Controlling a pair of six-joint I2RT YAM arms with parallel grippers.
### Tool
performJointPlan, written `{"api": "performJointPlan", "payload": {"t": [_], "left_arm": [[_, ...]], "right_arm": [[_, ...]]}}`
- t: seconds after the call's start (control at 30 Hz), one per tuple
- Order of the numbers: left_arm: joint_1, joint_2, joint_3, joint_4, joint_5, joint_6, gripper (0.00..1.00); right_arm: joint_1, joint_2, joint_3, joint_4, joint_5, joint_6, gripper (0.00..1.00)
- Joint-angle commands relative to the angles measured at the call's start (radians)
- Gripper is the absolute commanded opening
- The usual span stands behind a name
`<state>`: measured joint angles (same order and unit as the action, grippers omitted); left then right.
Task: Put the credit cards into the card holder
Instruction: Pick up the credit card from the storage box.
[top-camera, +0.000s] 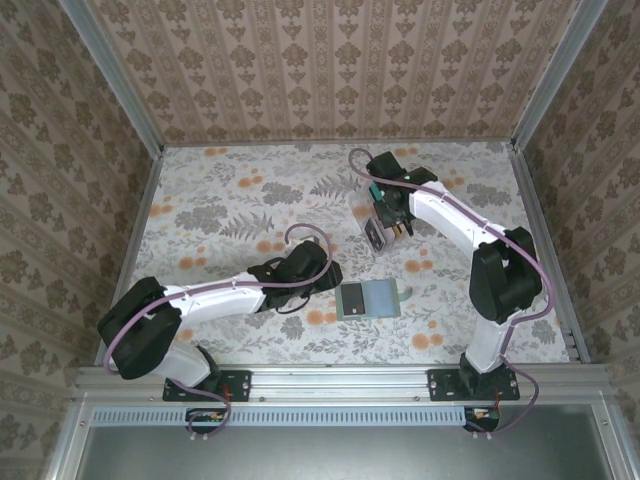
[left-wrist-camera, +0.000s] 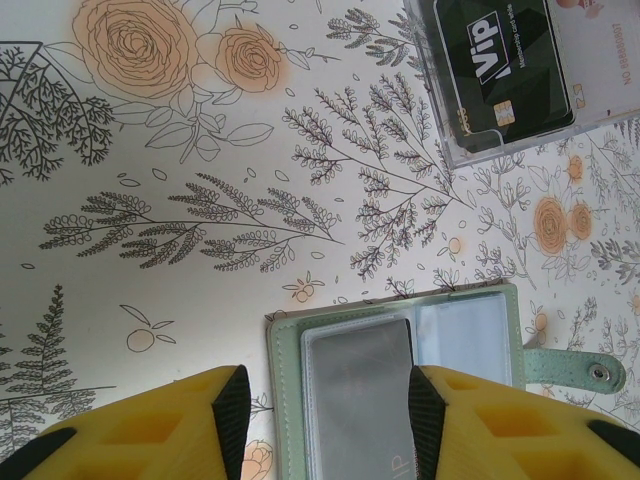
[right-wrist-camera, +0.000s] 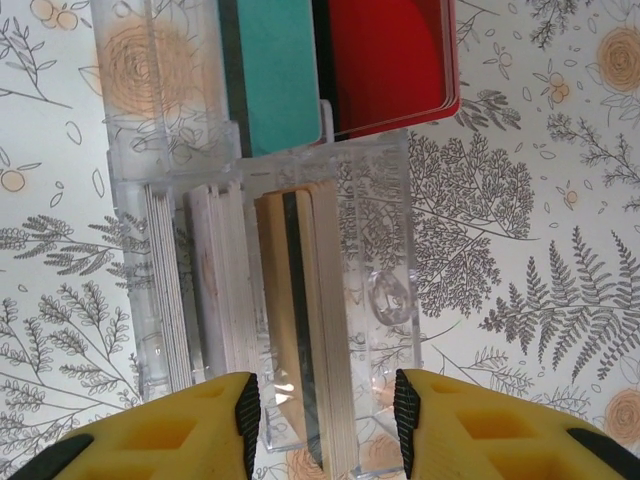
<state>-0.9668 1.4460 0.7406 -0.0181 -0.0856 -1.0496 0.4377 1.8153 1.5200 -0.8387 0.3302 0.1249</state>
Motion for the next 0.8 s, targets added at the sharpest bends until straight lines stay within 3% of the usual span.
{"api": "performJointPlan", "payload": {"t": [0.0, 0.77], "left_arm": [[0.007, -0.022, 0.012, 0.0, -0.003, 0.014, 0.49], [0.007, -0.035, -0.004, 0.007, -0.006, 0.002, 0.5]], "right_arm": [[0.012, 0.027, 0.027, -0.034, 0.046, -0.019, 0.42], [0.06, 0.069, 0.001, -0.011, 0.293, -0.019, 0.4]]}}
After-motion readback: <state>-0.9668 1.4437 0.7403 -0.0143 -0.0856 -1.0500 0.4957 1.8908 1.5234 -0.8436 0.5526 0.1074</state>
